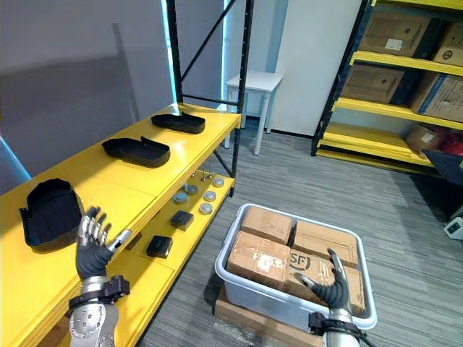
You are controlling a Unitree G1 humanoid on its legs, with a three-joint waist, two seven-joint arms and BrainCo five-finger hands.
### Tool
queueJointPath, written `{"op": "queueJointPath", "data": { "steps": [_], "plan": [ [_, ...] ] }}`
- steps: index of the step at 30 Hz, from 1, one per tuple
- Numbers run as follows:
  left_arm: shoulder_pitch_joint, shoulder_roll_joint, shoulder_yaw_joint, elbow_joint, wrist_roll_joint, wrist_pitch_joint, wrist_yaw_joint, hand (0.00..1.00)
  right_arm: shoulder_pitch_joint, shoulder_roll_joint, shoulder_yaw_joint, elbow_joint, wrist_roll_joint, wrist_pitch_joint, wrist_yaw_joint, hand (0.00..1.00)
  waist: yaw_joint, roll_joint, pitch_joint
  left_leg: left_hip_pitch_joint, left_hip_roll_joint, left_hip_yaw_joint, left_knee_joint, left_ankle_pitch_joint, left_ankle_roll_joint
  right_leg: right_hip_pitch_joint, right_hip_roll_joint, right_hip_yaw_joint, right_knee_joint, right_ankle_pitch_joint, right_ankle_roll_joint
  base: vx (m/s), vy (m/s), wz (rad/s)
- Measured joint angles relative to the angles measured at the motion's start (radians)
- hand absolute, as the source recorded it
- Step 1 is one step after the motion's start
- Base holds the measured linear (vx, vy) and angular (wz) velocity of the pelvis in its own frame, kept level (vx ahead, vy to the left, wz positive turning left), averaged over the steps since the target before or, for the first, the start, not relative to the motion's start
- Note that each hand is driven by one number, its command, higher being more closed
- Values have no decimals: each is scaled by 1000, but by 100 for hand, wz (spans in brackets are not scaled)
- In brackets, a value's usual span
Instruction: Walk over and take plastic housings, then place them on the shelf
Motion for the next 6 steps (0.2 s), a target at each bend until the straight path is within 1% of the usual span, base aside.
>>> {"op": "queueJointPath", "data": {
  "steps": [1,2,3,4,5,6],
  "plan": [
    [5,10,-6,73,-23,14,-32,0,-8,-1,-21,77,37,6,-4,0,0,3,2,0,-9,2,-5,3,-4,2,-8,0,-8,0,0,-16,51,13],
    [8,19,-10,111,-30,19,-46,0,-15,-1,-31,119,51,7,-6,0,1,7,4,1,-13,3,-11,5,-7,0,-11,0,-9,0,0,-16,61,1],
    [13,38,-25,189,-33,37,-72,0,-29,-1,-51,203,83,12,-7,0,0,15,11,3,-16,5,-24,7,-10,1,-16,0,-9,0,0,-8,56,-2],
    [23,55,-40,268,-25,54,-100,0,-41,1,-76,291,119,22,-6,0,0,22,16,9,-20,10,-31,7,-11,2,-22,0,-9,0,0,-11,57,-4],
    [27,58,-41,308,-20,64,-115,0,-45,1,-87,330,137,30,-6,0,0,25,19,16,-23,11,-34,7,-12,5,-24,0,-9,0,0,-24,66,-5],
    [28,60,-37,406,-12,80,-141,0,-47,3,-115,406,164,42,-4,0,0,29,23,29,-29,13,-41,8,-12,15,-30,-1,-10,0,0,-18,46,-4]
  ]
}}
